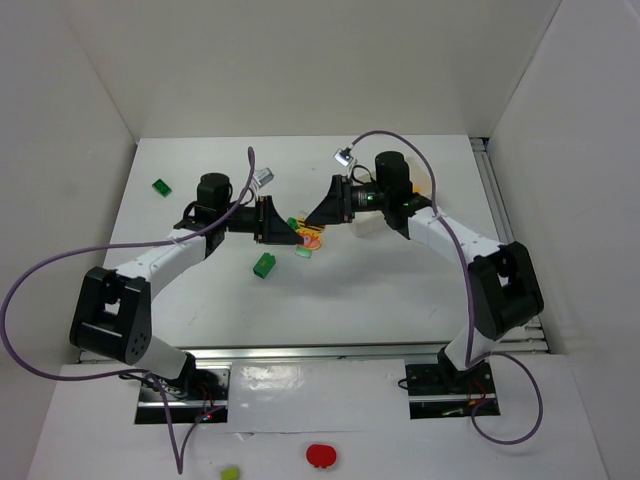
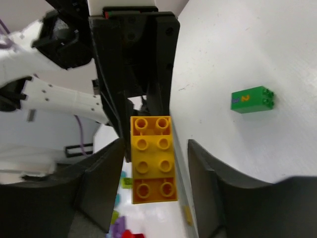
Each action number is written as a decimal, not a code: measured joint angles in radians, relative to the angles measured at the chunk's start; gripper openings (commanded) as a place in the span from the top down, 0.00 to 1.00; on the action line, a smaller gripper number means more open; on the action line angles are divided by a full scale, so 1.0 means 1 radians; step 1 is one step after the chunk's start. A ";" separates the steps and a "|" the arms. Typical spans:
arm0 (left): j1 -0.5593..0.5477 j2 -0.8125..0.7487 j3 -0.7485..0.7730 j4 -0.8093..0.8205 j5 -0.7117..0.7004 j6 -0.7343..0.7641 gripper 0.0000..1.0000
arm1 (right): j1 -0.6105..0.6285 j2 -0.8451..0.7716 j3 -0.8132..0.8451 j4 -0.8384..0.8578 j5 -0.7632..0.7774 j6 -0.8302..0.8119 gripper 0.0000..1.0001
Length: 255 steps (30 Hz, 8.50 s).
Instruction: Sort the legos into containers by color
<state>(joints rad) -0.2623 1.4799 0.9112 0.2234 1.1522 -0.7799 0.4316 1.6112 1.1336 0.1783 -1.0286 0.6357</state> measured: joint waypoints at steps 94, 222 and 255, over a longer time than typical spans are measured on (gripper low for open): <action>0.040 0.054 0.144 -0.013 -0.356 -0.242 1.00 | -0.042 -0.147 -0.229 0.219 0.236 0.161 0.15; 0.020 0.161 0.151 0.140 -0.072 -0.235 1.00 | -0.062 0.067 -0.085 0.452 0.206 0.346 0.86; -0.235 0.444 0.827 -0.670 -0.617 0.149 1.00 | -0.228 0.138 0.327 -0.488 1.430 -0.225 0.87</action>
<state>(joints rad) -0.4969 1.9240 1.7378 -0.4469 0.5354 -0.6308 0.2035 1.7489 1.4601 -0.3096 0.4015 0.4103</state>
